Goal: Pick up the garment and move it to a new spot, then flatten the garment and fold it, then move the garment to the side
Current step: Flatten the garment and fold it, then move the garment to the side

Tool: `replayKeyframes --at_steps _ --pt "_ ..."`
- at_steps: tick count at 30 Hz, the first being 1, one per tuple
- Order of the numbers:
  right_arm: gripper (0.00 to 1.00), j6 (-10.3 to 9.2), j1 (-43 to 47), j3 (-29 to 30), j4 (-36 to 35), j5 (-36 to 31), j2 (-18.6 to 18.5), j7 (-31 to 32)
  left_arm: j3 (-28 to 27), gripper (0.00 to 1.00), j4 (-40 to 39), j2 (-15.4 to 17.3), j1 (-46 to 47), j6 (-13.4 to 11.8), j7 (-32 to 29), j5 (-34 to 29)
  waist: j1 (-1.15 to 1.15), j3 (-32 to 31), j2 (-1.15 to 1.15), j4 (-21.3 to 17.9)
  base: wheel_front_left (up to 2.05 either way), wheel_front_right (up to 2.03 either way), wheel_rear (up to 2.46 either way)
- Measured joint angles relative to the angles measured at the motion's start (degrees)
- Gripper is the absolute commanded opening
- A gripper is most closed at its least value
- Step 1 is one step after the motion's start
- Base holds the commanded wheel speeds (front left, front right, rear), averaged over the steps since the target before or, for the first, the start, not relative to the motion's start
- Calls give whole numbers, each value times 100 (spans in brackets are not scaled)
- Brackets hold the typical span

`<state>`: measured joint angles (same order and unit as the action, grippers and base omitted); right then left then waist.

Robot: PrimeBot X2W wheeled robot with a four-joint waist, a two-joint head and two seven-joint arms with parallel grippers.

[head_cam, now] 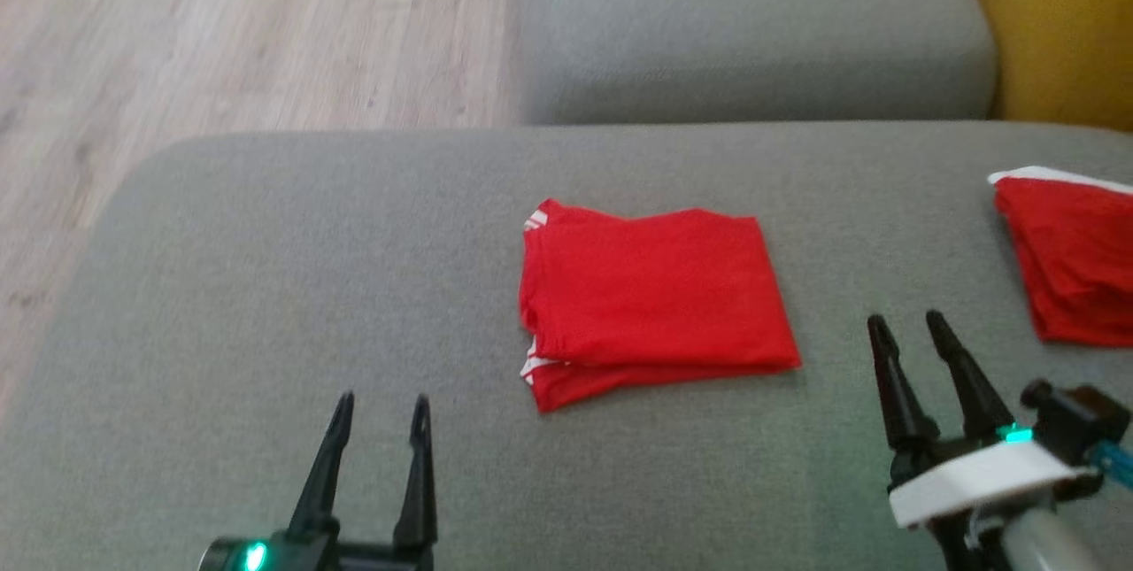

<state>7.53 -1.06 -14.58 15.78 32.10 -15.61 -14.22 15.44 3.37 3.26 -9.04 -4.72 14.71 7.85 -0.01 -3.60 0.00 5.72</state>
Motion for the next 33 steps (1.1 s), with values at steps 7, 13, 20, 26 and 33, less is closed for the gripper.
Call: replayKeyframes --at_steps 7,13,20,26,33 --pt "100 0 611 246 -146 -638 432 -14 -202 100 155 0 -286 0 -1 -78 1 -187 0 -97 0 0 0" --pt "100 0 674 313 -182 -798 571 -14 -269 100 170 0 -297 0 -1 -86 1 -220 0 -112 0 0 0" --pt "100 0 680 441 -179 -1007 626 -14 -304 100 205 0 -310 -62 -1 -87 1 -245 0 -133 0 0 0" --pt "100 0 790 583 -172 -1472 665 -14 -410 100 368 0 -316 -231 -1 -109 1 -275 0 -169 0 0 0" --pt "100 0 825 743 -174 -1758 816 -14 -441 100 532 0 -320 -288 -1 -153 1 -293 0 -217 0 0 0"
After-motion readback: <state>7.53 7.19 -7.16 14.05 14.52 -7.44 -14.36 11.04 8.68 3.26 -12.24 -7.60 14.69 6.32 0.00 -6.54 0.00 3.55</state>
